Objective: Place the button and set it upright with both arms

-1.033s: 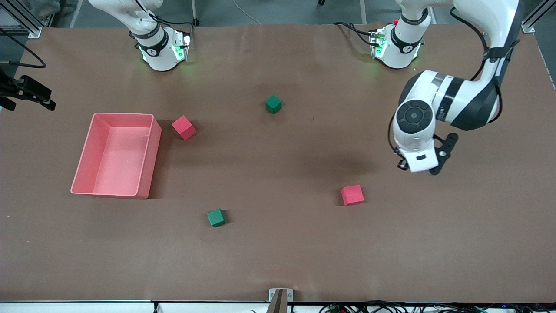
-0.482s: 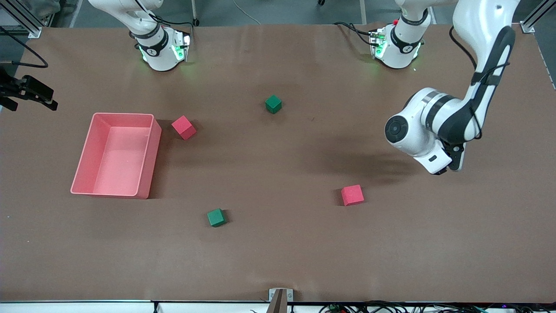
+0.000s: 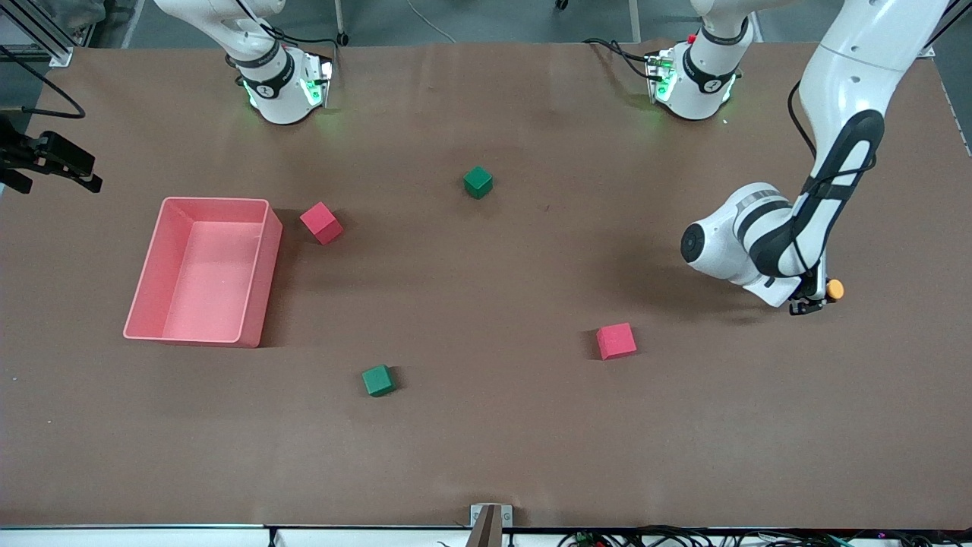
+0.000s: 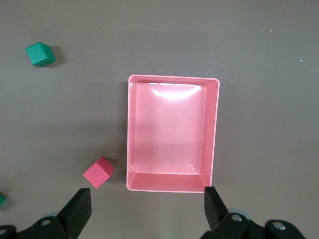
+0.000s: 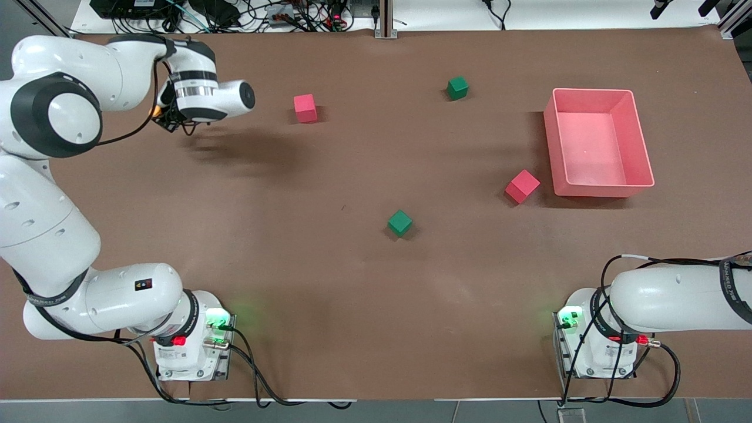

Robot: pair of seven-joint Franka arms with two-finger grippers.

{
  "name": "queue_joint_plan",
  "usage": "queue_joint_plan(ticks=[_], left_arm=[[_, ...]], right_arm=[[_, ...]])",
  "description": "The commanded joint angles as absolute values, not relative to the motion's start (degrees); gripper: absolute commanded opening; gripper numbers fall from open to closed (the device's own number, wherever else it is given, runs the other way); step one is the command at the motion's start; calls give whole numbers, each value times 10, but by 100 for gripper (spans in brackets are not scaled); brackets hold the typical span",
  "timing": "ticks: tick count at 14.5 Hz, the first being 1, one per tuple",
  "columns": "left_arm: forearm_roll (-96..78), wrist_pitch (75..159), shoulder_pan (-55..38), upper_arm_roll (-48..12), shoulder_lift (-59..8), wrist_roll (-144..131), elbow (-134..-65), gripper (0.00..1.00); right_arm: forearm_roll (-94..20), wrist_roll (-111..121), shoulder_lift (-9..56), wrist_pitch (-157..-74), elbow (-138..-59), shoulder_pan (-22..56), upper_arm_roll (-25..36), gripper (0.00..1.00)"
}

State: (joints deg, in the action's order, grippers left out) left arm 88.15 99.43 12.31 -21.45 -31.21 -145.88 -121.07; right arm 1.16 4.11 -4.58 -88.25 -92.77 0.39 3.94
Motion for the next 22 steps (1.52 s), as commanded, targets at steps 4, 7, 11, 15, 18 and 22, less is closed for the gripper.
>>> queue_joint_plan(ticks=[4, 7, 11, 15, 18, 22], left_arm=[[1000, 871, 120, -205, -402, -1592, -1204, 0], [1032, 864, 120, -196, -425, -1614, -1206, 0], [1053, 864, 115, -177, -451, -1638, -1205, 0], [1074, 863, 113, -167, -470, -1663, -1195, 0], [1074, 863, 110, -165, -472, -1664, -1194, 84], [1074, 863, 111, -165, -471, -1660, -1194, 100]], right_arm=[[11, 40, -52, -879, -933, 2, 34, 100], [11, 39, -52, -879, -934, 2, 34, 100], [12, 39, -52, -881, -934, 2, 34, 100], [12, 40, -51, -879, -934, 2, 34, 100], [12, 40, -51, -879, -935, 2, 34, 100], [12, 45, -51, -879, -935, 3, 34, 100]])
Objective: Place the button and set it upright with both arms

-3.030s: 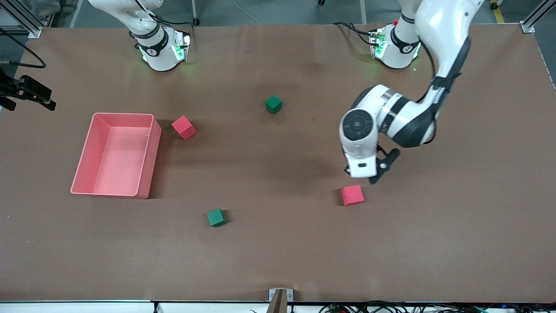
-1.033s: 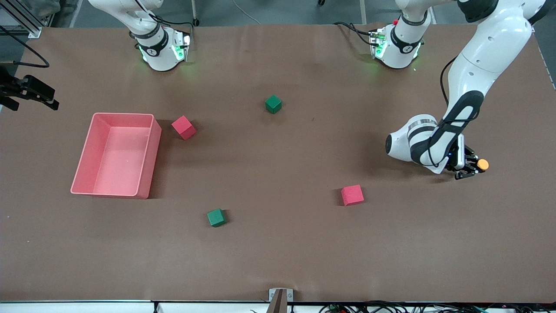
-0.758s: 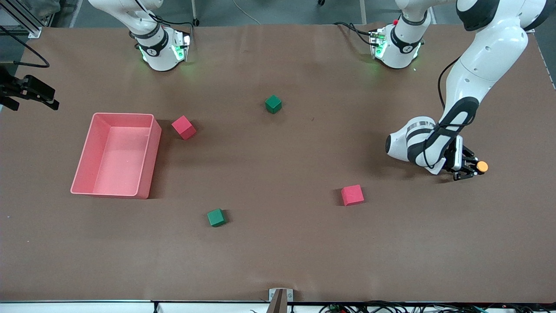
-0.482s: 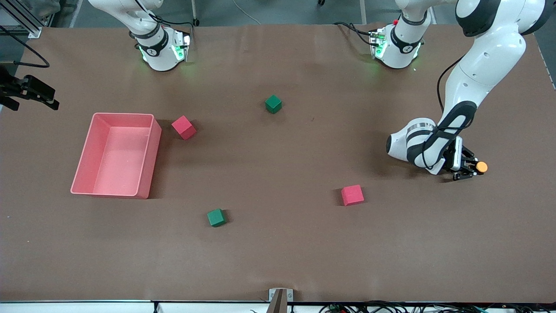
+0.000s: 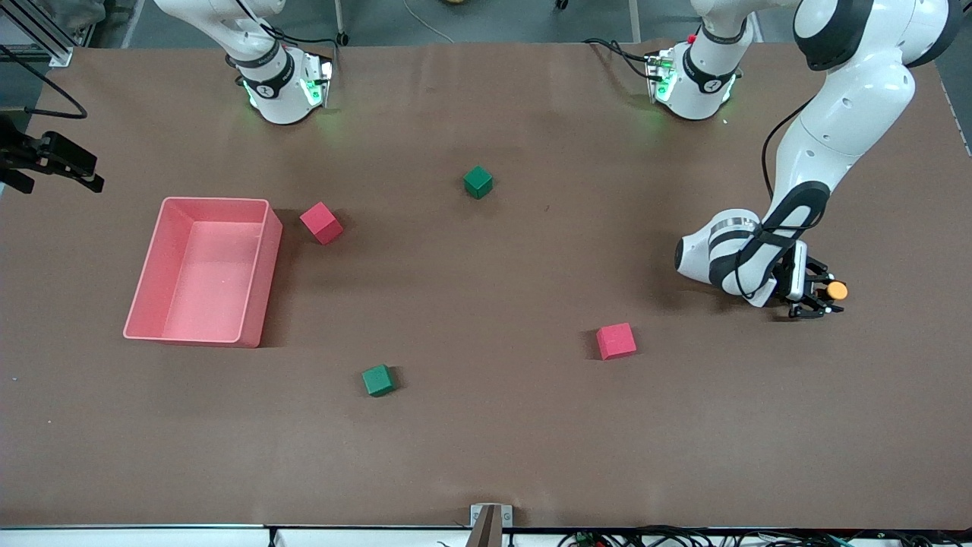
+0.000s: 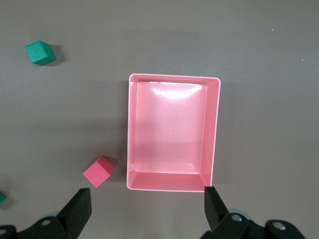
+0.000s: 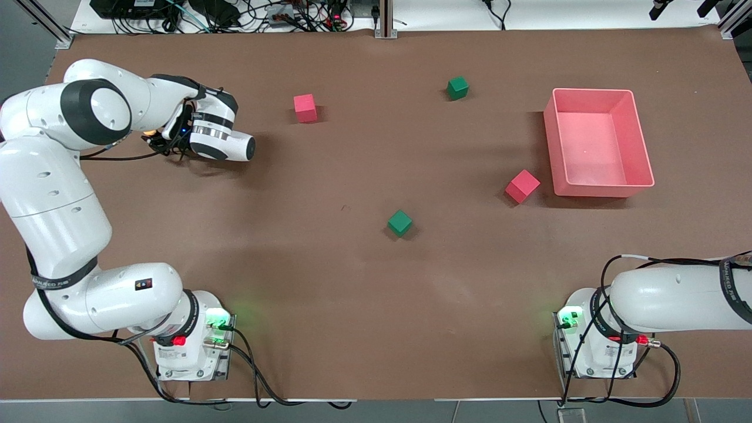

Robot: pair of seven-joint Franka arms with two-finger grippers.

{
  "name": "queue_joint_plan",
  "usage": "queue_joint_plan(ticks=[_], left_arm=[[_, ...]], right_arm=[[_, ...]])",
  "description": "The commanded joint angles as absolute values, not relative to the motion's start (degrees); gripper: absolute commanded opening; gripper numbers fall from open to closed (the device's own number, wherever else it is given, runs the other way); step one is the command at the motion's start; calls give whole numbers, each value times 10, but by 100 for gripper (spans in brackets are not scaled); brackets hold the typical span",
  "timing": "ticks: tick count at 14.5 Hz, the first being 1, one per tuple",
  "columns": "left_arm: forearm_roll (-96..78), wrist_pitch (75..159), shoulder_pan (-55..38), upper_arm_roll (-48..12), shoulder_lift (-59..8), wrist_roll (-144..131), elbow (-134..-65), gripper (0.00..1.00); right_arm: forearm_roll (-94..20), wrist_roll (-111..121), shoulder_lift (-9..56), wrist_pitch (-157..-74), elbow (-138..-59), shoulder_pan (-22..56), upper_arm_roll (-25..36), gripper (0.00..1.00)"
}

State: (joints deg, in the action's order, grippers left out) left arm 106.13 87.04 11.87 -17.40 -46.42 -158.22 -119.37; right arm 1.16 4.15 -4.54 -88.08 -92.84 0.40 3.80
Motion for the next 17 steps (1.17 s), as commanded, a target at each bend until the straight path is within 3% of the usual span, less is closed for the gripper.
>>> queue_joint_plan(ticks=[1, 10, 17], left_arm=[[1074, 863, 111, -165, -471, -1658, -1194, 100], [1066, 850, 119, -167, -446, -1577, -1201, 100], [1033, 851, 124, -187, -371, -1451, -1199, 100]], right_arm=[[12, 45, -51, -879, -935, 2, 34, 100], [13, 46, -45, -886, -934, 11, 34, 100], [13, 47, -43, -888, -933, 11, 34, 100]])
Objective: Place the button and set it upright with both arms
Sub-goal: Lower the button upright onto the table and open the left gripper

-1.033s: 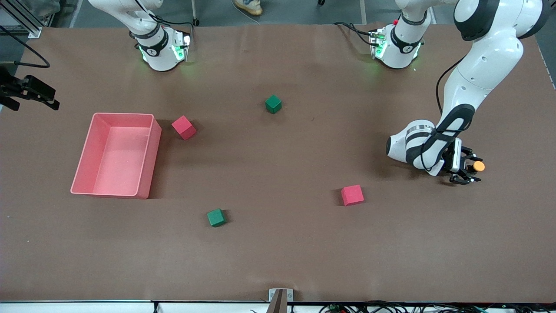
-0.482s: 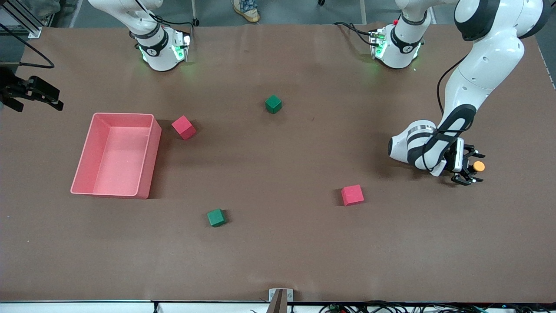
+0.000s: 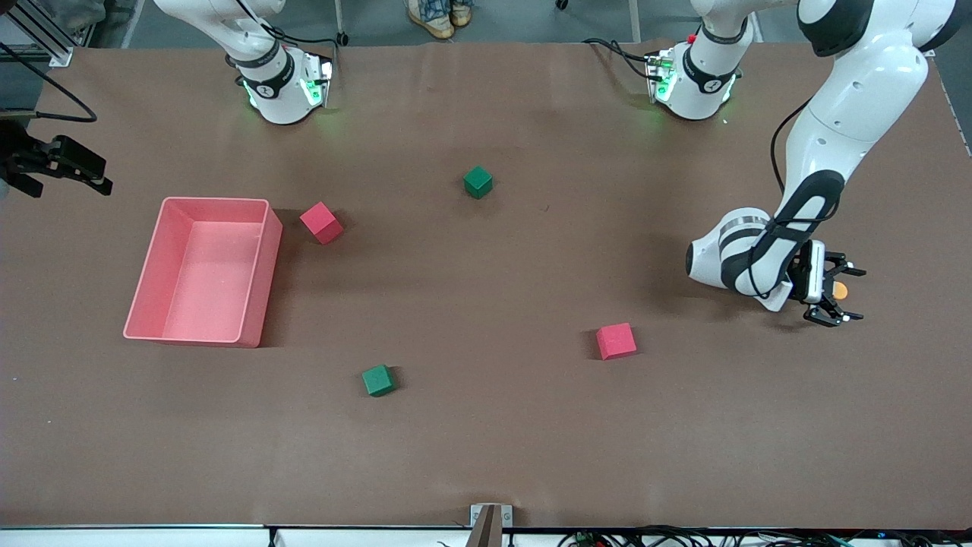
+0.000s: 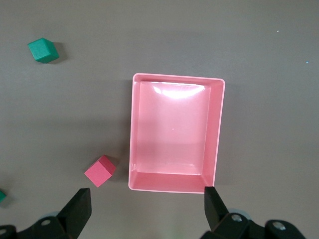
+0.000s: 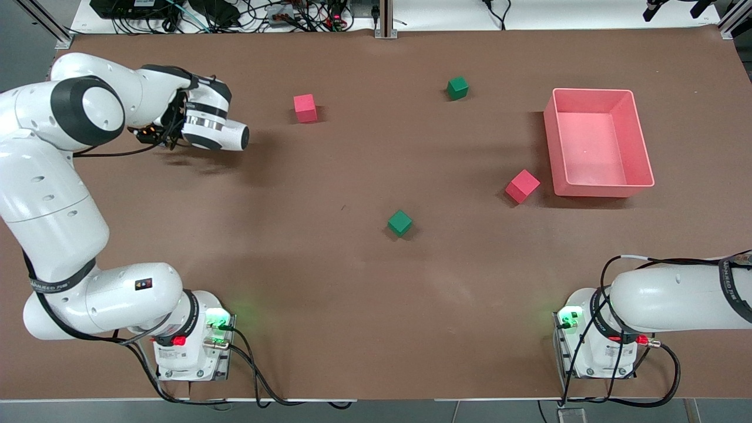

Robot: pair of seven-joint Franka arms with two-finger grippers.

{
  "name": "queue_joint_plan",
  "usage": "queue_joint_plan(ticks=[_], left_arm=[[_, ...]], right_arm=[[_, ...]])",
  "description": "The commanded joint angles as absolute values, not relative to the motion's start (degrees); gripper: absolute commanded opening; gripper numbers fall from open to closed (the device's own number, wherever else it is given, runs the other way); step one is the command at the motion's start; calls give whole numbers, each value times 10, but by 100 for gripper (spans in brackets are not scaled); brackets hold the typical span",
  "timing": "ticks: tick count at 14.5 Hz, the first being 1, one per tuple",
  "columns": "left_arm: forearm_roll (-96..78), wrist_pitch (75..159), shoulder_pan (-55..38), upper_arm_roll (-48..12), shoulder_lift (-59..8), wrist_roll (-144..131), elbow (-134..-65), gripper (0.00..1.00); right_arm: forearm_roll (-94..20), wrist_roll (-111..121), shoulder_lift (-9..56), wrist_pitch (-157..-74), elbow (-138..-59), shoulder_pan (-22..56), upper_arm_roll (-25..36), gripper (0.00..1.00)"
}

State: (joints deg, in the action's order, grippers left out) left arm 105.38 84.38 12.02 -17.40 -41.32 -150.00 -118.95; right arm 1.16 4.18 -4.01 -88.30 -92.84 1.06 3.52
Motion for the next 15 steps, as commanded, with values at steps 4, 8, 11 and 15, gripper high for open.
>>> queue_joint_plan(ticks=[4, 8, 11, 15], left_arm=[[957, 930, 124, -204, -305, -1314, -1163, 100], [823, 974, 125, -231, -284, -1161, -1081, 100], [684, 976, 125, -250, -273, -1012, -1003, 100], [459, 969, 123, -257, -257, -805, -894, 100]], right_arm=[[13, 46, -42, -887, -933, 11, 34, 100], [13, 46, -43, -884, -933, 11, 34, 100], [13, 46, -43, -881, -933, 11, 34, 100], [13, 46, -43, -879, -934, 11, 35, 100]])
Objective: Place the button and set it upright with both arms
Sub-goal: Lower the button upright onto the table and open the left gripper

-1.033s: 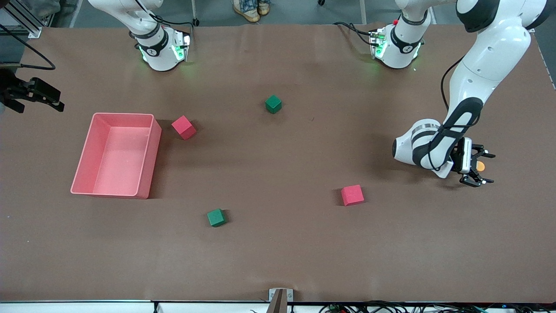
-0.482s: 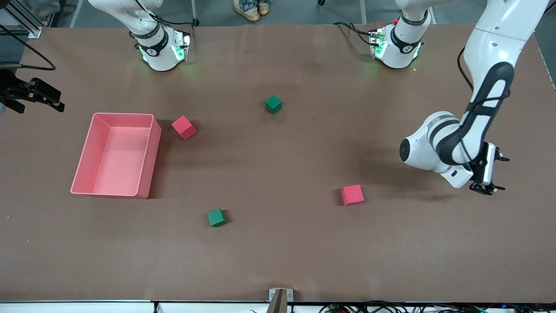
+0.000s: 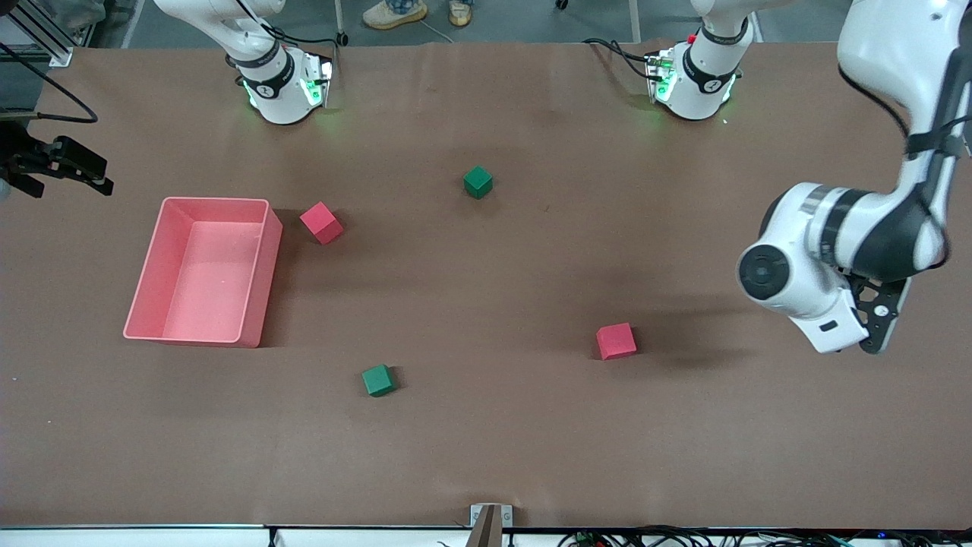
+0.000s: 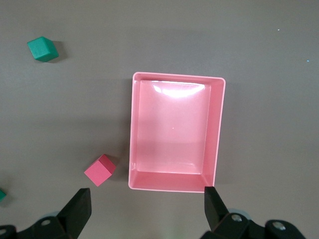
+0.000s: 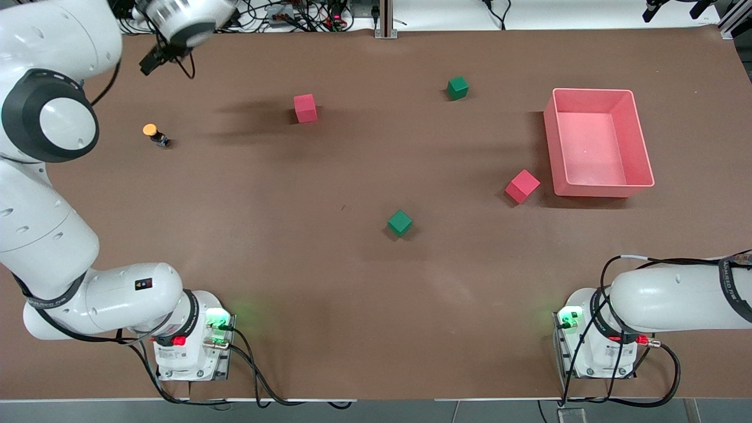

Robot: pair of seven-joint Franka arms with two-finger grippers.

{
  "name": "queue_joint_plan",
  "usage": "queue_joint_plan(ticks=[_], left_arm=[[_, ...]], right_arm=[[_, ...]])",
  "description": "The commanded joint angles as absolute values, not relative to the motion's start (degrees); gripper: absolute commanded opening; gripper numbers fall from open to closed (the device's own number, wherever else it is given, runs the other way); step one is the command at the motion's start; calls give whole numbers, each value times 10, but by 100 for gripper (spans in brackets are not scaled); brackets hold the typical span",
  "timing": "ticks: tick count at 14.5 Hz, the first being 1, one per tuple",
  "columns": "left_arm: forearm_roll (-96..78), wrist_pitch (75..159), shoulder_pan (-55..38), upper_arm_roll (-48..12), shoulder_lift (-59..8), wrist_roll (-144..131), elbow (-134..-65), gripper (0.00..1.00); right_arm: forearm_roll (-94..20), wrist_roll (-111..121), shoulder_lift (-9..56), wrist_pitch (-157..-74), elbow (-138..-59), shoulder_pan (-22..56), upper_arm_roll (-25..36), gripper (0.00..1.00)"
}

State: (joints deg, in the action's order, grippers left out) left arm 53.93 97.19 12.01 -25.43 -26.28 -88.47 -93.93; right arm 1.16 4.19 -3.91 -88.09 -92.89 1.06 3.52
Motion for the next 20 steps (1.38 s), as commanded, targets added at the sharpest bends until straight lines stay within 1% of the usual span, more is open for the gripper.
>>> queue_joint_plan(ticks=[1, 3, 5, 8, 11, 14, 16, 18, 20], left_arm=[[421, 968, 123, -257, -251, -780, -880, 100], [375, 968, 119, -258, -244, -762, -869, 100], [325, 967, 124, -276, -230, -706, -867, 100], [223, 967, 129, -272, -212, -611, -844, 100], [186, 966, 143, -278, -200, -588, -837, 100], [137, 964, 144, -277, -179, -529, -837, 100], [118, 945, 145, -278, -170, -455, -836, 100], [98, 924, 145, -274, -145, -345, -838, 100], [75, 882, 150, -272, -133, -224, -837, 100]], right_arm=[[13, 46, -43, -880, -934, 11, 34, 100], [13, 46, -42, -882, -934, 11, 34, 100], [13, 47, -43, -885, -934, 11, 34, 100], [11, 46, -44, -886, -934, 8, 37, 100], [7, 46, -46, -884, -937, 8, 37, 100], [-30, 46, -49, -881, -937, -4, 40, 100], [-30, 46, -51, -879, -937, -4, 39, 100], [-30, 47, -52, -880, -936, -4, 40, 100], [-28, 47, -51, -882, -934, -5, 40, 100]])
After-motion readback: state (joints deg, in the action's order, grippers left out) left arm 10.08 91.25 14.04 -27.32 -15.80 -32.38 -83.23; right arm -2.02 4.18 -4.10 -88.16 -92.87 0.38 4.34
